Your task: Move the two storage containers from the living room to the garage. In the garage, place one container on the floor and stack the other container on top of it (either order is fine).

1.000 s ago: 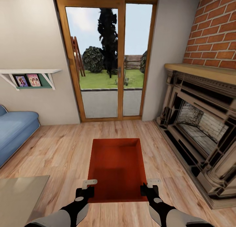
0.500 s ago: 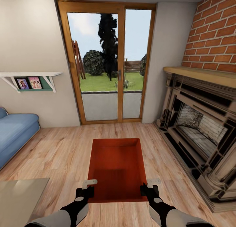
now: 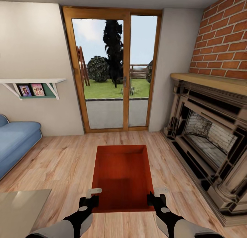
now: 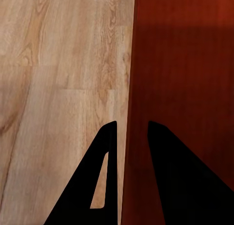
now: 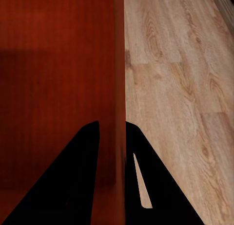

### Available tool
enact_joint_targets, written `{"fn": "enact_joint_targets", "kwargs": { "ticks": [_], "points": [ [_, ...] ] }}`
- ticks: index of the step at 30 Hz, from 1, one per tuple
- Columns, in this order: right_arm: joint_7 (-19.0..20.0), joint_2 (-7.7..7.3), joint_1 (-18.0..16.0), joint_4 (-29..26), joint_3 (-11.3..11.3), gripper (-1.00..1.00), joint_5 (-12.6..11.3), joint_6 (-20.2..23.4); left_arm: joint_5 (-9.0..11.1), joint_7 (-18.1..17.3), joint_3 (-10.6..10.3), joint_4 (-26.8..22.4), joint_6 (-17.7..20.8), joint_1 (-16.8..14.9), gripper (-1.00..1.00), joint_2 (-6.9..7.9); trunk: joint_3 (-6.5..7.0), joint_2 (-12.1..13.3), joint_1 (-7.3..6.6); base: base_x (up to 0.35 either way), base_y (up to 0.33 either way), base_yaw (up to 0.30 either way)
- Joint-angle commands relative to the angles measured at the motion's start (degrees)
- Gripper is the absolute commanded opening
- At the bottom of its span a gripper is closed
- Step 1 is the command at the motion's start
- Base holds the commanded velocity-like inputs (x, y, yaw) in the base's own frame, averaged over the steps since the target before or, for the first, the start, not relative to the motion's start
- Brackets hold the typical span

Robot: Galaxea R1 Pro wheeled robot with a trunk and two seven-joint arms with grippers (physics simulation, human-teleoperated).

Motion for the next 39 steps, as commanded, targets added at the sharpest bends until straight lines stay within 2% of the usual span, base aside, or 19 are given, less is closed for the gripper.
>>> {"fn": "enact_joint_targets", "kwargs": {
  "ticks": [1, 39],
  "points": [
    [-0.02, 0.07, -0.09, -0.11, -0.91, -1.0, 1.01, -1.89, 0.86, 0.38, 0.36, 0.23, -0.07, -0.03, -1.0, -0.12, 0.0, -0.09, 0.02, 0.0, 0.0, 0.0],
    [-0.02, 0.07, -0.09, -0.12, -0.91, -1.0, 0.93, -1.89, 0.85, 0.38, 0.36, 0.23, -0.04, -0.03, -1.0, -0.12, 3.52, -0.09, 0.02, 0.0, 0.0, 0.0]
  ]
}}
